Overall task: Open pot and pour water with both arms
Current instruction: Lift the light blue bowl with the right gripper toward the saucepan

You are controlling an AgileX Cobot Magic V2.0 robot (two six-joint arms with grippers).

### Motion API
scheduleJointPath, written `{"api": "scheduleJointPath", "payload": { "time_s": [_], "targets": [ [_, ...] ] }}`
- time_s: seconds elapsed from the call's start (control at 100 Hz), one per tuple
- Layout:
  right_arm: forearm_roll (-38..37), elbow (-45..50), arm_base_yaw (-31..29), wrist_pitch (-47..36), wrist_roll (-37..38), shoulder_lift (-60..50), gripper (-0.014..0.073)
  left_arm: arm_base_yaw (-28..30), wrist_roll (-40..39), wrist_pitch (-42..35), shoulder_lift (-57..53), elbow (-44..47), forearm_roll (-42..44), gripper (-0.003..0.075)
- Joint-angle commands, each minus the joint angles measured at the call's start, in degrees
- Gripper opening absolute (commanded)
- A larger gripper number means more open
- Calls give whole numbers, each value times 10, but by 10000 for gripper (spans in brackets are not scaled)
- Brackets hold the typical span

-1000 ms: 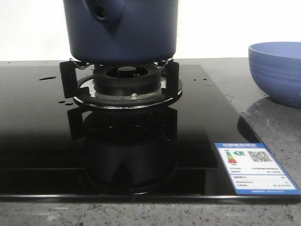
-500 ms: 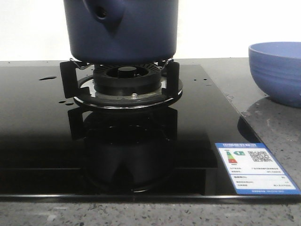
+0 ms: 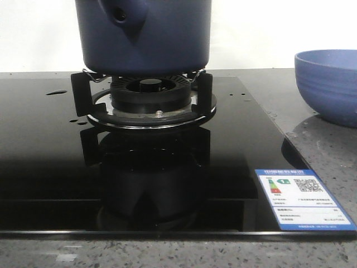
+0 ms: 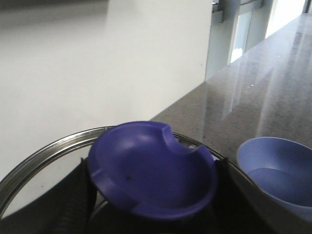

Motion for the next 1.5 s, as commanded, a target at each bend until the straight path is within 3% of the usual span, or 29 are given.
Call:
{"api": "scheduleJointPath", "payload": {
  "time_s": [0.0,0.29,0.63,0.7,0.82,0.91,1.19,1.49],
  "targets": [
    [-1,-64,-28,-10,2,48,466,29,-1,-1,-37,-25,-45,359],
    [-19,-182,-118,95,2,230,466,105,-1,6,-55,-25,-49,359],
    [-29,-186,-129,151,2,352,449,122,-1,10,-57,-25,-49,359],
    [-27,-186,-129,149,2,353,350,122,-1,10,-57,-25,-49,359],
    [-26,-186,-129,149,2,353,71,122,-1,6,-57,-25,-49,359],
    [-26,-186,-129,153,2,353,-76,122,-1,-3,-57,-25,-49,359],
    [6,-217,-119,170,0,338,-64,124,-1,-26,-57,-25,-49,358],
    [6,-369,-12,199,22,339,-52,124,-1,-59,-57,-25,-49,358]
  ]
}}
